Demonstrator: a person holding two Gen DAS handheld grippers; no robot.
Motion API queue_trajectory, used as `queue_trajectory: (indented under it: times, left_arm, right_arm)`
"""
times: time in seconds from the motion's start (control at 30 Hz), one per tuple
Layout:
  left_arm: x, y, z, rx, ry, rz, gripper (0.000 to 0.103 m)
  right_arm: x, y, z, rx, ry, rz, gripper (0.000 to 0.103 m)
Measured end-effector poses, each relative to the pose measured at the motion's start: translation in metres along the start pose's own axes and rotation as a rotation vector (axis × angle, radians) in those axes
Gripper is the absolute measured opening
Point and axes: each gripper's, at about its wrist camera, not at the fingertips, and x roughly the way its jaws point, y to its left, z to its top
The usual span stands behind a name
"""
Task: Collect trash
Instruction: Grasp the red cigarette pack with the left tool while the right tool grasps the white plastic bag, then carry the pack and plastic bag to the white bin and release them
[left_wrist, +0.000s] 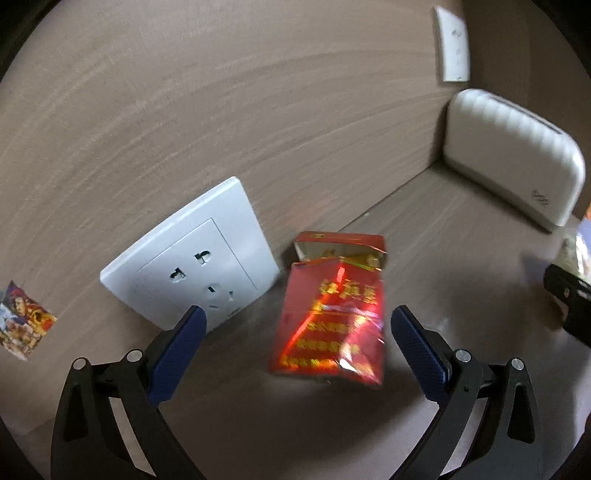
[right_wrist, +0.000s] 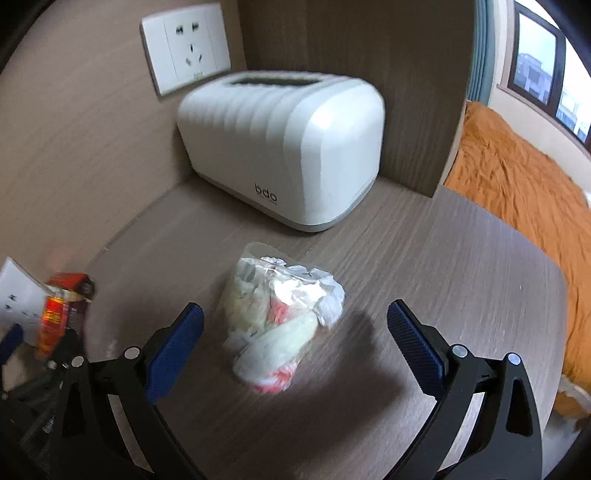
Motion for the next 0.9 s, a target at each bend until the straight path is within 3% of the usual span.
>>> queue_trajectory:
  times: [0.03, 0.13, 0.17, 0.23, 0.3, 0.37, 0.53, 0.63, 0.9]
  left_arm:
    - [0.003, 0.001, 0.001, -0.001, 0.006, -0.004, 0.098]
    - [0.013, 0.001, 0.004, 0.0, 0.024, -0.029, 0.094]
    - [0.016, 0.001, 0.004, 0.002, 0.036, -0.05, 0.084]
    - [0.018, 0.001, 0.007, -0.008, 0.034, -0.082, 0.075]
    - [0.017, 0.001, 0.008, -0.004, 0.039, -0.113, 0.06]
    - [0.015, -0.001, 0.007, 0.008, 0.039, -0.124, 0.055]
    - [0.007, 0.003, -0.002, 0.019, 0.037, -0.158, 0.053]
    - [-0.003, 0.012, -0.011, -0.015, 0.04, -0.223, 0.053]
    - [-0.059, 0.018, -0.033, -0.054, 0.027, -0.328, 0.053]
  right_arm:
    - [0.002, 0.001, -0.001, -0.005, 0.003, -0.001, 0.098]
    - [0.006, 0.005, -0.003, -0.029, 0.008, 0.003, 0.078]
    - [0.006, 0.005, -0.004, -0.039, 0.007, 0.001, 0.071]
    - [0.004, 0.008, -0.007, -0.065, -0.003, 0.01, 0.062]
    - [0.002, 0.007, -0.006, -0.066, 0.005, 0.038, 0.059]
    - [-0.004, 0.006, -0.01, -0.068, 0.0, 0.053, 0.059]
    - [-0.027, 0.001, -0.018, -0.079, -0.032, 0.084, 0.059]
    - [-0.048, -0.006, -0.024, -0.082, -0.051, 0.097, 0.059]
    - [-0.098, -0.041, -0.044, -0.064, -0.091, 0.098, 0.059]
